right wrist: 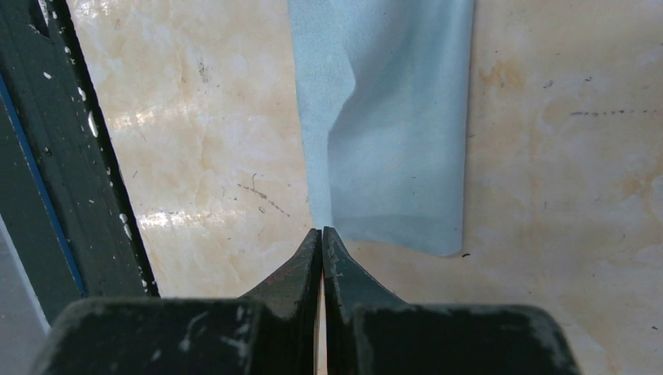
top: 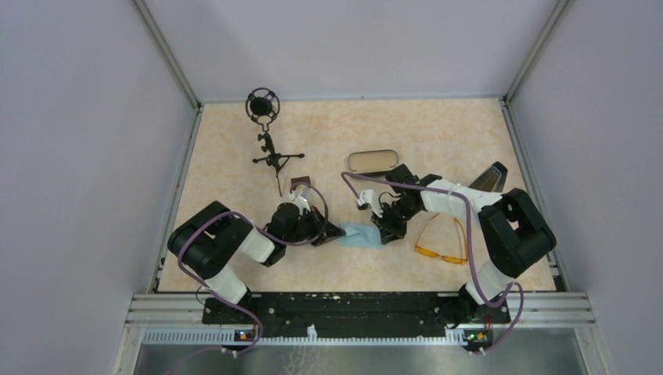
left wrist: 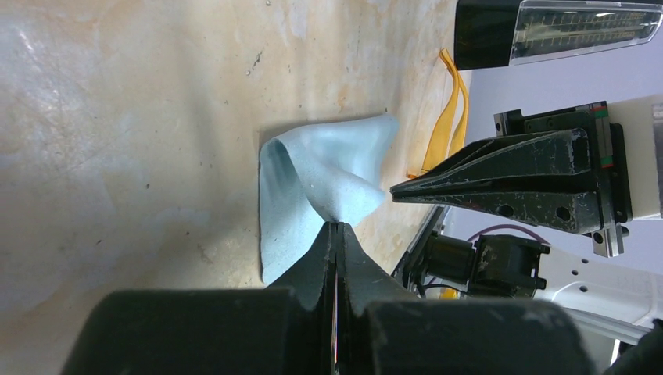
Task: Organize the sunglasses
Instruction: Fold the glasses cleaning cloth at the center of the board.
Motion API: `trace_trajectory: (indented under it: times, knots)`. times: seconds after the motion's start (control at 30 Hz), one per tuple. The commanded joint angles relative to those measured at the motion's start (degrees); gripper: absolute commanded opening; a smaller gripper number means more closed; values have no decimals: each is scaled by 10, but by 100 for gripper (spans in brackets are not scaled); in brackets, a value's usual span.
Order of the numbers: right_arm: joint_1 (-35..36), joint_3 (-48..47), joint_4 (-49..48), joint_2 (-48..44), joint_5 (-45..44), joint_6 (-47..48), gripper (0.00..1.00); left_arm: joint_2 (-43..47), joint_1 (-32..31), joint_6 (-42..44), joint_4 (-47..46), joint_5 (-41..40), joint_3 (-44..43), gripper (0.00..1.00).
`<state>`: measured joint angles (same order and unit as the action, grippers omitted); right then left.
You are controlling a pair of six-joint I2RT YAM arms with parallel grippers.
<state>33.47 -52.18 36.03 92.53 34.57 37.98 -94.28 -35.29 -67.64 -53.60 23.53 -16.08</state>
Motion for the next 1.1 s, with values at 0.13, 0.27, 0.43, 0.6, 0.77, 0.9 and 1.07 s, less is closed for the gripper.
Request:
trace_trajectory:
  times: [0.13, 0.27, 0.43, 0.6, 0.77, 0.9, 1.07]
  knots:
    - [14, 0, 1, 17, 22, 12, 0, -7, 3, 5, -30, -1, 9, 0]
    - [16, -1, -1, 19, 22, 11, 0, -4, 3, 6, -30, -1, 12, 0]
    - [18, -3, -1, 19, 24, 11, 0, 0, 2, 10, -23, 3, 12, 0]
    - [18, -4, -1, 8, 22, 10, 0, 0, 3, 16, -14, 3, 9, 0]
    - [15, -7, -7, -10, 9, 1, 7, -5, 3, 15, -12, 13, -3, 0]
    - [9, -7, -20, -34, -9, -7, 14, -9, 3, 13, -8, 15, -20, 0]
    - [-46, -25, -23, -49, 11, -20, 17, -25, 3, 7, -8, 24, -54, 0]
